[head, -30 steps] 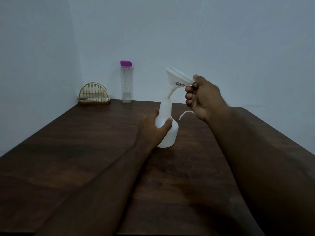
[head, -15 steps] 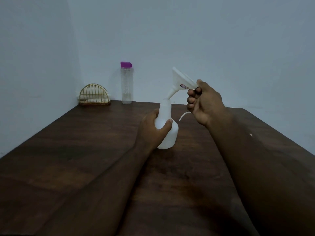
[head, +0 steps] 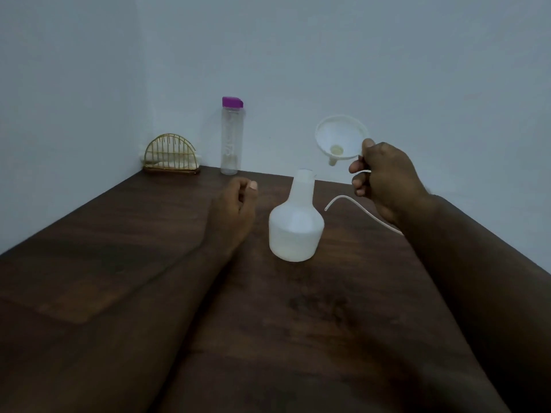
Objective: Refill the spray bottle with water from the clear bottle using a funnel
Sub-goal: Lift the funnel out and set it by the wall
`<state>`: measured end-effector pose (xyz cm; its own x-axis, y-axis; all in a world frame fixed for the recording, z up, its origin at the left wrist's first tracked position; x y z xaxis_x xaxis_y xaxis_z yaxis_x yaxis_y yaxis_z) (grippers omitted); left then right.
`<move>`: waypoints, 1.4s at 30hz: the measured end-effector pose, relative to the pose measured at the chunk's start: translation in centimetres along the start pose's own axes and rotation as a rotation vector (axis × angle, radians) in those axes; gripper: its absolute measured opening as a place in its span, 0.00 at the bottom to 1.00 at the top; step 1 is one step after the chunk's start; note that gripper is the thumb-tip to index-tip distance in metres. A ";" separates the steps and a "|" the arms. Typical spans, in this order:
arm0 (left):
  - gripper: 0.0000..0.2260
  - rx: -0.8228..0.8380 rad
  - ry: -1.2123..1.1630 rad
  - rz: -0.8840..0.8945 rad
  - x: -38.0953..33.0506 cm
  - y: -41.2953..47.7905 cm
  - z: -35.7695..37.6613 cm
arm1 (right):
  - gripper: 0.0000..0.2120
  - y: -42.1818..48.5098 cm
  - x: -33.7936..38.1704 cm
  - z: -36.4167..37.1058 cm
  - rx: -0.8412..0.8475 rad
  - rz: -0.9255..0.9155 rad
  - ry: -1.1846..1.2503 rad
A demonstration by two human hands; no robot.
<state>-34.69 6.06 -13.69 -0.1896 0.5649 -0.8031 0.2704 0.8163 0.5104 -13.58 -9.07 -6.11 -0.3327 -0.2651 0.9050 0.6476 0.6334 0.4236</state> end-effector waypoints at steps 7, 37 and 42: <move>0.06 0.093 0.299 0.083 2.3 2.5 0.7 | 0.10 4.2 -3.1 2.3 0.091 -0.106 -0.332; 0.10 0.213 0.742 -0.004 8.8 10.1 7.1 | 0.11 13.4 -16.6 19.6 0.541 -0.458 -1.223; 0.14 0.196 0.745 0.018 8.5 10.0 7.0 | 0.11 13.8 -17.0 19.6 0.519 -0.423 -1.180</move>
<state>-26.97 18.22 -17.56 -0.7504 0.5663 -0.3407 0.4287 0.8094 0.4013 -12.43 18.47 -16.39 -0.9942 0.1042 0.0270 0.1069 0.9277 0.3578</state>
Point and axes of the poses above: each hand's wrist, its own y-axis towards the middle knuckle, its own z-axis out of the palm, x = y × z, the point moved 8 cm from there along y, towards the middle knuckle, and after that the axes turned 8 degrees about -z, right-handed, at the moved point
